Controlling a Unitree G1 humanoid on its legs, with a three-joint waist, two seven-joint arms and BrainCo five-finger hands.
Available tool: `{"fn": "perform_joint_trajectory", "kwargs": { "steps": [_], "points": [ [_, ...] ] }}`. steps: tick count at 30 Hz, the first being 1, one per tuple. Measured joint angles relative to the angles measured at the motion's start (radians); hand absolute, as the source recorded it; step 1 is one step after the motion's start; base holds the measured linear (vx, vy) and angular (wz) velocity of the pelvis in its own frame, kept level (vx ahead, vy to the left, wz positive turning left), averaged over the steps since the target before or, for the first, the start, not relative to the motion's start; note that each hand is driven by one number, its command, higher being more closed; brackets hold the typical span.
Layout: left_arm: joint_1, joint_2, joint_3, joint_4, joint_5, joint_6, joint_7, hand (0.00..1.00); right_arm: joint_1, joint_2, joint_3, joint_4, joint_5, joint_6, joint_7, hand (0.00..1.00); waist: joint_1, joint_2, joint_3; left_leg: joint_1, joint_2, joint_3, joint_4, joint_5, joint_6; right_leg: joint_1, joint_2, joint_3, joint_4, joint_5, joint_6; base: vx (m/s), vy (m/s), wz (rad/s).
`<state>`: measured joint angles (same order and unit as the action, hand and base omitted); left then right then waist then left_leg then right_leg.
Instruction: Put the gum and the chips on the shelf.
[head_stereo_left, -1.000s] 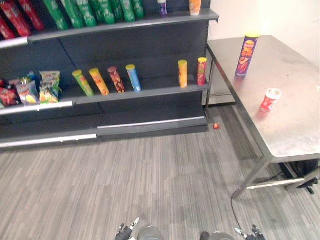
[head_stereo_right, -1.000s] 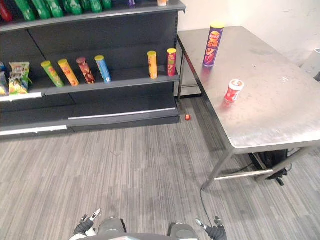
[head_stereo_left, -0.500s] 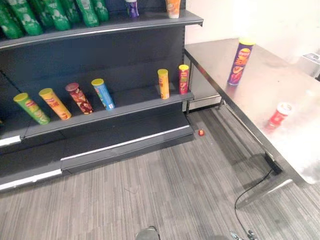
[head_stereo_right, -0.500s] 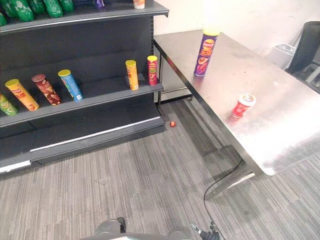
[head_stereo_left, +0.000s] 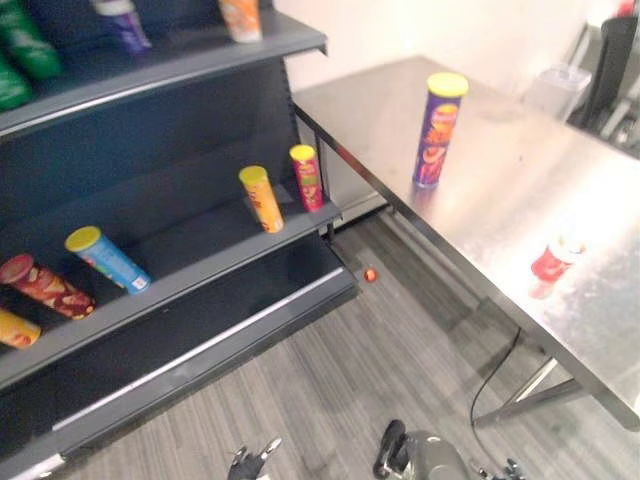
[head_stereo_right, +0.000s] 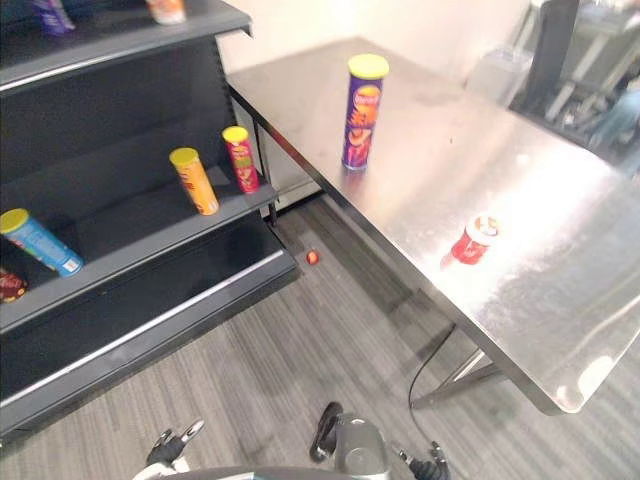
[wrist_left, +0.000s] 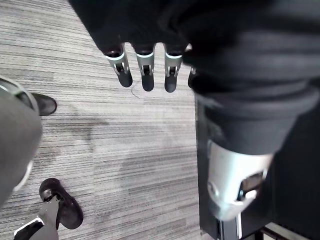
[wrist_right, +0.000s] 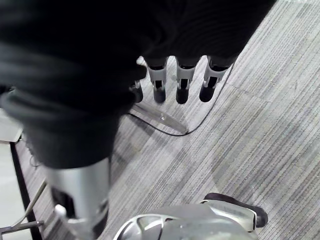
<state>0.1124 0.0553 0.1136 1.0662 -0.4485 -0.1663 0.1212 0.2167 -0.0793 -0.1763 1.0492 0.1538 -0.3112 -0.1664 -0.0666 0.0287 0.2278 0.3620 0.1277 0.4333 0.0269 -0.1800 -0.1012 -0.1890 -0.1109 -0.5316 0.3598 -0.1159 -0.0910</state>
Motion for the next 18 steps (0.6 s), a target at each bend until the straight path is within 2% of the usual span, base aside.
{"fn": "perform_joint_trajectory", "kwargs": {
  "steps": [3,6,7,8,9,10,11,12,13,14,15,17,18],
  "points": [
    [0.003,-0.007,0.007,0.007,0.015,0.0,-0.023,0.0,-0.005,0.01,-0.005,-0.003,0.0,0.002,0.0,0.0,-0.002,-0.02,-0.002,0.009,-0.001,0.012,0.042,0.034,-0.014,0.019,0.004,0.013,-0.006,-0.04,0.021,0.11,-0.047,-0.2],
    [0.008,-0.014,0.032,0.007,0.036,0.002,-0.037,0.0,0.0,0.014,-0.005,-0.003,0.0,0.009,0.001,0.0,-0.001,-0.026,-0.012,-0.038,0.029,0.019,0.246,0.039,-0.022,0.067,-0.002,0.004,-0.033,-0.072,0.027,0.07,-0.032,-0.18],
    [0.012,-0.015,0.043,0.006,0.039,0.003,-0.051,0.0,0.001,0.007,-0.002,-0.003,0.0,0.018,0.003,0.0,-0.005,-0.017,-0.024,-0.1,0.069,0.015,0.401,0.057,-0.053,0.101,0.001,-0.011,-0.074,-0.071,0.03,0.11,0.006,-0.3],
    [0.011,-0.014,0.045,0.005,0.04,0.002,-0.056,0.0,-0.001,0.003,0.003,-0.004,0.0,0.02,0.003,0.0,-0.005,-0.01,-0.028,-0.142,0.097,-0.003,0.51,0.097,-0.101,0.126,0.01,-0.012,-0.103,-0.067,0.034,0.18,0.019,-0.45],
    [0.021,-0.027,0.05,0.006,0.04,0.002,-0.06,0.0,-0.004,-0.013,0.026,-0.003,0.0,0.021,0.002,0.0,-0.002,-0.005,-0.035,-0.22,0.128,-0.044,0.652,0.169,-0.134,0.149,0.027,-0.007,-0.139,-0.063,0.042,0.19,0.028,-0.47],
    [0.028,-0.026,0.055,0.005,0.039,0.002,-0.061,0.0,-0.013,-0.023,0.038,-0.003,0.0,0.022,0.002,0.0,-0.005,0.004,-0.04,-0.255,0.148,-0.055,0.725,0.167,-0.147,0.158,0.038,0.008,-0.156,-0.06,0.045,0.19,0.032,-0.66],
    [0.032,-0.031,0.073,0.0,0.037,0.002,-0.061,0.0,-0.024,-0.028,0.044,-0.002,0.002,0.028,0.001,0.0,-0.001,0.013,-0.045,-0.3,0.171,-0.054,0.831,0.12,-0.169,0.169,0.054,0.066,-0.172,-0.039,0.032,0.18,0.056,-0.95],
    [0.033,-0.032,0.088,-0.001,0.035,0.003,-0.06,0.0,-0.038,-0.033,0.048,0.0,0.003,0.037,0.001,0.0,0.013,0.015,-0.045,-0.312,0.175,-0.018,0.854,0.062,-0.154,0.196,0.06,0.121,-0.191,-0.028,0.021,0.17,0.063,-1.09],
    [0.033,-0.031,0.09,-0.002,0.034,0.002,-0.059,0.0,-0.042,-0.034,0.049,0.001,0.01,0.04,0.003,0.0,0.019,0.013,-0.044,-0.312,0.175,0.003,0.844,0.034,-0.139,0.208,0.06,0.151,-0.2,-0.025,0.024,0.17,0.073,-1.27],
    [0.036,-0.03,0.09,-0.007,0.029,0.001,-0.056,0.0,-0.047,-0.039,0.054,0.01,0.022,0.042,0.009,0.0,0.028,0.011,-0.044,-0.319,0.174,0.023,0.801,-0.01,-0.096,0.233,0.06,0.211,-0.219,-0.022,0.029,0.15,0.097,-1.36],
    [0.038,-0.029,0.09,-0.014,0.028,0.001,-0.054,0.0,-0.056,-0.041,0.059,0.021,0.03,0.043,0.02,0.0,0.036,0.011,-0.044,-0.341,0.172,0.018,0.734,-0.032,-0.069,0.238,0.059,0.273,-0.225,-0.023,0.03,0.14,0.113,-1.44],
    [0.037,-0.027,0.091,-0.016,0.014,0.002,-0.05,0.0,-0.063,-0.042,0.058,0.03,0.055,0.041,0.044,0.0,0.041,0.01,-0.043,-0.366,0.169,-0.008,0.606,-0.037,-0.056,0.241,0.058,0.353,-0.241,-0.027,0.037,0.17,0.195,-1.52],
    [0.038,-0.021,0.09,-0.016,-0.003,0.006,-0.048,0.0,-0.055,-0.039,0.058,0.03,0.066,0.027,0.054,0.0,0.038,0.002,-0.041,-0.383,0.151,-0.068,0.454,-0.029,-0.043,0.244,0.041,0.407,-0.256,-0.018,0.05,0.24,0.315,-1.55]
  ]
}}
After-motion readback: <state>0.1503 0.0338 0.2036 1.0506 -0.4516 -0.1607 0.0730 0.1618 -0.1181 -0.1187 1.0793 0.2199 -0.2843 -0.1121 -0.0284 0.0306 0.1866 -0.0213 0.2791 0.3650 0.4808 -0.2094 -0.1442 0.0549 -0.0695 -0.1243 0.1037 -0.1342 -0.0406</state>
